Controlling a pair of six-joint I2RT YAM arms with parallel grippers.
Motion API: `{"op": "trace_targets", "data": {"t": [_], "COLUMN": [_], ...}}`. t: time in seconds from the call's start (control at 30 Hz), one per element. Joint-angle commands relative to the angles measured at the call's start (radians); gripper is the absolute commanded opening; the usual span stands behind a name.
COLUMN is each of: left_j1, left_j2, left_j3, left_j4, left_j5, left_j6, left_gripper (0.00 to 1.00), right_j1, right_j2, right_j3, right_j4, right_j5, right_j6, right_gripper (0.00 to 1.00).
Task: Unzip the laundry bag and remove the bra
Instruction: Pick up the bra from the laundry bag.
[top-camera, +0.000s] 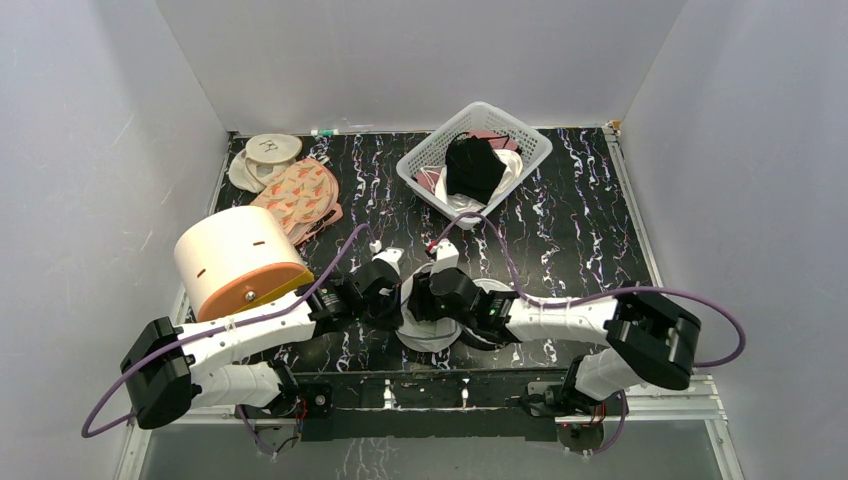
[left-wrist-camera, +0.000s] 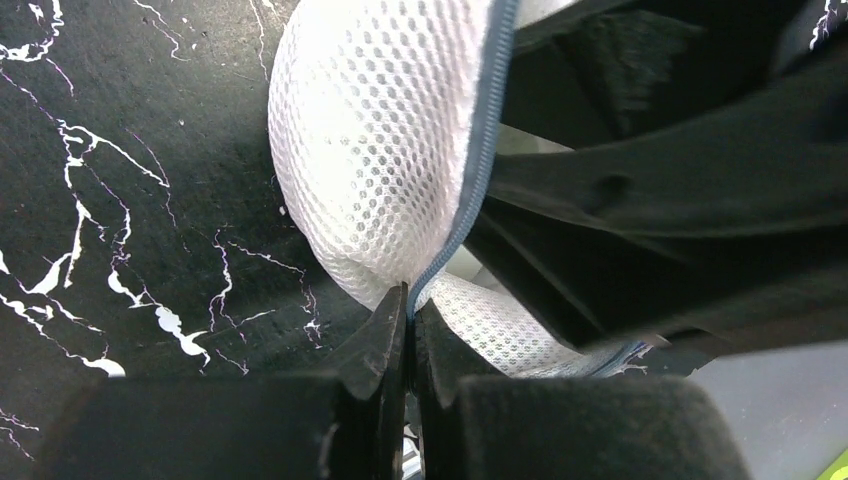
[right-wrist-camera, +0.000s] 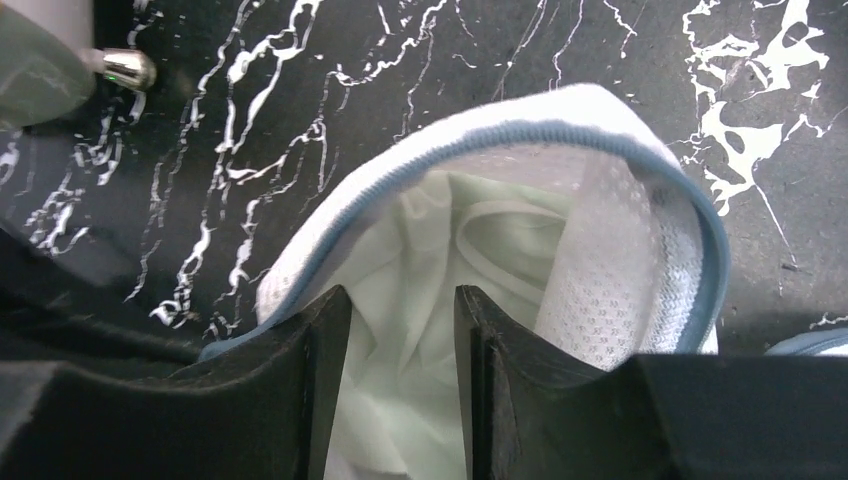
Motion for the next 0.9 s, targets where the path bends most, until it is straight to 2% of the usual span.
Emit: {"op": "trace_targets", "data": {"t": [0.0,0.13,0.33,0.67,0.87], "left_j1": [0.002,0.001,0.002,0.002,0.0], "left_j2": [-0.011,-0.011,-0.041,-0.065,-0.058], "left_j3": [0.033,0.036,0.027,0.057,0.055], "left_j4": [-0.002,-0.004,-0.008,-0.041,-0.039], "left_j5": [0.024,0.022,0.009,-0.03,-0.032], "left_j6": [0.005,0.004,-0.002,0.02,0.02], "left_gripper": [0.0,0.0,0.0,0.0,0.0], "right_j1": [-0.016,-0.018,-0.018,-0.018,-0.02], "right_j2": [0.074,0.129,0.056,-0.223,-0.358], "right_j3": [0.017,0.039,0.032,-0.057,-0.01], "right_j4": [0.155,0.16,0.137,0.02,-0.048], "right_j5": [0.009,-0.022,-0.063,-0.202,-0.179], "right_j6": [0.013,0.021,0.024,0.058,0.064], "right_gripper": [0.42,0.39,0.01,0.0,0.0]}}
